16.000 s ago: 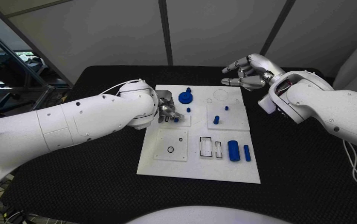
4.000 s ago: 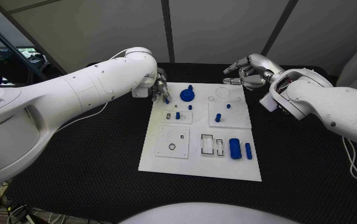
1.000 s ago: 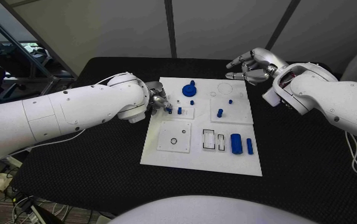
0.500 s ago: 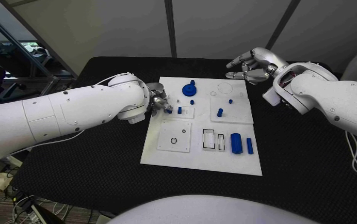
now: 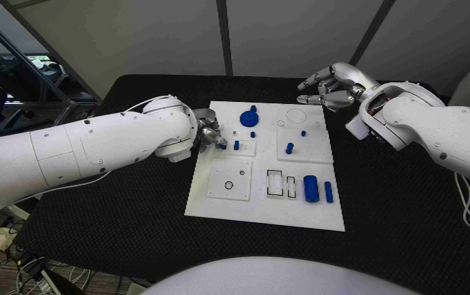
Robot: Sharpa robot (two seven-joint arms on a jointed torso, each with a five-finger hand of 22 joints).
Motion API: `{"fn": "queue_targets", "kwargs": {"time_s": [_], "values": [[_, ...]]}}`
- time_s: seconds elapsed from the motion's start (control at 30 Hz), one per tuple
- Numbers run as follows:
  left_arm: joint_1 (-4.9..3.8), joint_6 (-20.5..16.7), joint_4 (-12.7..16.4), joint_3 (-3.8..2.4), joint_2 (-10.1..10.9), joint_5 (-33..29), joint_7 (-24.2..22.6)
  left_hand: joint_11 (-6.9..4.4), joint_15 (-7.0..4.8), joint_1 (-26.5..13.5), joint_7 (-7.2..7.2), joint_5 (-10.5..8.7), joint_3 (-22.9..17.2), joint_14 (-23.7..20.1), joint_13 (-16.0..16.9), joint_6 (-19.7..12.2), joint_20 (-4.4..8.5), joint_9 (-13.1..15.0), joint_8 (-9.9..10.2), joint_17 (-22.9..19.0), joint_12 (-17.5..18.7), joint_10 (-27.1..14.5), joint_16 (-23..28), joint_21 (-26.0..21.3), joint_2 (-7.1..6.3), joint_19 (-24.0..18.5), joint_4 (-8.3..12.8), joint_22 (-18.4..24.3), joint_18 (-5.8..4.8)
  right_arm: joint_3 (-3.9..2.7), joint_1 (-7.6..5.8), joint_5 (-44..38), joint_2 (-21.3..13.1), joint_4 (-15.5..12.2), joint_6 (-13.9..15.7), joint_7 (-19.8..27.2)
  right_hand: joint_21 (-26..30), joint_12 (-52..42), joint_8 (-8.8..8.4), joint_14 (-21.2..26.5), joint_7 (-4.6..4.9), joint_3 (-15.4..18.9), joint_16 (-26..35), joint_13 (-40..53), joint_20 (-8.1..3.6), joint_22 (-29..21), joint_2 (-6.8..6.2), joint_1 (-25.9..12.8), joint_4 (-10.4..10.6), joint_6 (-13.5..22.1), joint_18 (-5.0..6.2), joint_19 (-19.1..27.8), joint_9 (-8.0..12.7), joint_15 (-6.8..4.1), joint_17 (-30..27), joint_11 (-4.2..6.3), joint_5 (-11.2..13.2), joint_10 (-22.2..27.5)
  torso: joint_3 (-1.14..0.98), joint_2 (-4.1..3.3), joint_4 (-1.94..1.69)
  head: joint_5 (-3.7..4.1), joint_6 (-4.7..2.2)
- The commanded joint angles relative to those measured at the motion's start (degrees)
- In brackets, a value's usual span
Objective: Assemble the parts on the task board
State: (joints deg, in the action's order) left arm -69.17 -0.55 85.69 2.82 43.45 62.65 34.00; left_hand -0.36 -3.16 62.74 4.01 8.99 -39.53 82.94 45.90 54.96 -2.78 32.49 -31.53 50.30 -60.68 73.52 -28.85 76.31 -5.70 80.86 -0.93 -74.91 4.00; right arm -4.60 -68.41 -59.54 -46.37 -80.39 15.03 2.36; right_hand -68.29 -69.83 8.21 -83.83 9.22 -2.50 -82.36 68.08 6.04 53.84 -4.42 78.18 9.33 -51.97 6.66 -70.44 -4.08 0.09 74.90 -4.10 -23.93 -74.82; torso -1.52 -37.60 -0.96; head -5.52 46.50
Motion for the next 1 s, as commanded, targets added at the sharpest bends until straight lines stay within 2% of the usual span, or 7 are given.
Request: {"fn": "queue_targets", "kwargs": {"time_s": [0.03, 0.13, 0.3, 0.4, 0.47, 0.77, 1.0], "values": [[0.1, 1.58, -0.31, 0.12, -0.35, 0.7, 0.48, -0.33, -0.39, -0.04, -0.37, 0.19, -7.43, -0.02, -0.06, -0.17, -0.13, 0.05, -0.13, 0.03, 0.06, 0.14, -0.14, 0.17, 0.63, 0.25, 7.0, -4.13, -0.17, -0.02, -0.09, -0.1, 0.06, -0.04, -0.32, 0.31, 0.16, -0.15, 0.18, -3.32, -0.05, 0.07, 0.19, 0.03, -0.13, 0.08, 0.42, 0.26, 0.27, 0.12, 0.33, -0.25, 0.02, -0.38, 2.85, 0.02, -0.16, 0.2, -0.04, -0.06, 0.06, 0.05, 0.06], [0.1, 2.38, -0.63, 0.12, -0.68, 0.7, 0.52, -0.34, -0.39, -0.24, -0.38, 0.48, -7.47, -0.01, 0.42, -0.17, -0.11, 0.1, -0.21, 0.05, -0.29, 0.41, -0.17, 0.19, 0.41, 0.28, 7.06, -4.18, -0.18, -0.02, -0.09, -0.1, 0.05, -0.08, -0.33, 0.29, 0.16, -0.15, 0.18, -3.32, -0.05, 0.07, 0.19, 0.03, -0.13, 0.08, 0.42, 0.26, 0.27, 0.12, 0.33, -0.25, 0.02, -0.38, 2.85, 0.02, -0.16, 0.2, -0.05, -0.06, 0.06, 0.13, 0.13], [0.09, 3.77, -1.11, 0.12, -1.08, 0.69, 0.57, -0.49, -0.42, -1.42, -0.68, 2.49, -6.43, 0.07, -0.01, 0.17, -0.08, 0.34, -0.67, 0.06, -0.15, 0.8, -0.19, 0.28, -0.57, 0.39, 6.89, -4.37, -0.23, -0.02, -0.09, -0.1, 0.03, -0.08, -0.36, 0.25, 0.16, -0.15, 0.18, -3.32, -0.05, 0.07, 0.19, 0.03, -0.13, 0.08, 0.42, 0.26, 0.27, 0.12, 0.33, -0.25, 0.02, -0.38, 2.85, 0.02, -0.16, 0.2, -0.02, -0.04, 0.03, 0.38, 0.03], [0.08, 4.58, -1.45, 0.11, -1.3, 0.69, 0.62, -0.59, -0.46, -1.71, -0.82, 2.58, -5.94, 0.1, 0.04, 0.3, -0.06, 0.4, -0.79, 0.08, -0.24, 1.02, -0.22, 0.36, -0.72, 0.46, 6.77, -4.46, -0.26, -0.02, -0.09, -0.1, 0.02, -0.1, -0.37, 0.26, 0.16, -0.15, 0.18, -3.32, -0.05, 0.07, 0.19, 0.03, -0.13, 0.08, 0.42, 0.26, 0.27, 0.12, 0.33, -0.25, 0.02, -0.38, 2.85, 0.02, -0.16, 0.2, -0.03, -0.04, 0.03, 0.43, 0.03], [0.07, 5.06, -1.7, 0.11, -1.48, 0.68, 0.66, -0.68, -0.51, -1.86, -0.95, 2.62, -5.6, 0.1, 2.55, 0.56, -0.03, 0.44, -0.92, 0.07, -1.91, 1.94, -0.21, 0.39, -0.8, 0.49, 6.7, -4.51, -0.27, -0.02, -0.09, -0.1, 0.02, -0.1, -0.37, 0.27, 0.18, -0.14, 0.2, -3.33, -0.05, 0.09, 0.17, 0.0, -0.14, 0.06, 0.41, 0.25, 0.31, 0.1, 0.34, -0.25, 0.02, -0.39, 2.89, 0.03, -0.19, 0.21, -0.03, -0.02, 0.01, 0.53, 0.11], [0.04, 6.2, -2.37, 0.11, -2.02, 0.89, 0.74, -0.88, -0.64, -2.49, -1.28, 2.6, -4.42, 0.12, 3.35, 1.0, 0.07, 0.4, -1.02, 0.07, -2.45, 2.29, -0.21, 0.48, -0.92, 0.6, 6.17, -4.66, -0.3, -0.02, -0.09, -0.1, 0.02, -0.1, -0.35, 0.29, 0.18, -0.14, 0.2, -3.33, -0.05, 0.09, 0.17, 0.0, -0.14, 0.06, 0.41, 0.25, 0.31, 0.1, 0.34, -0.25, 0.02, -0.39, 2.89, 0.03, -0.19, 0.21, -0.03, -0.03, 0.05, 0.56, 0.29], [0.03, 6.03, -2.75, 0.11, -2.09, 1.03, 0.73, -1.28, -0.89, -4.21, -1.88, 2.46, 0.45, 0.13, 3.74, 1.82, 0.3, -0.21, -0.55, 0.12, -2.71, 2.36, -0.22, 0.52, -1.53, 0.78, 4.12, -4.89, -0.37, -0.02, -0.09, -0.1, 0.06, -0.05, -0.26, 0.33, 0.19, -0.11, 0.2, -3.32, -0.05, 0.11, 0.22, -0.05, -0.14, 0.05, 0.39, 0.23, 0.34, 0.11, 0.34, -0.26, 0.02, -0.39, 2.83, 0.03, -0.19, 0.23, -0.03, 0.01, 0.0, 0.64, 0.26]]}}
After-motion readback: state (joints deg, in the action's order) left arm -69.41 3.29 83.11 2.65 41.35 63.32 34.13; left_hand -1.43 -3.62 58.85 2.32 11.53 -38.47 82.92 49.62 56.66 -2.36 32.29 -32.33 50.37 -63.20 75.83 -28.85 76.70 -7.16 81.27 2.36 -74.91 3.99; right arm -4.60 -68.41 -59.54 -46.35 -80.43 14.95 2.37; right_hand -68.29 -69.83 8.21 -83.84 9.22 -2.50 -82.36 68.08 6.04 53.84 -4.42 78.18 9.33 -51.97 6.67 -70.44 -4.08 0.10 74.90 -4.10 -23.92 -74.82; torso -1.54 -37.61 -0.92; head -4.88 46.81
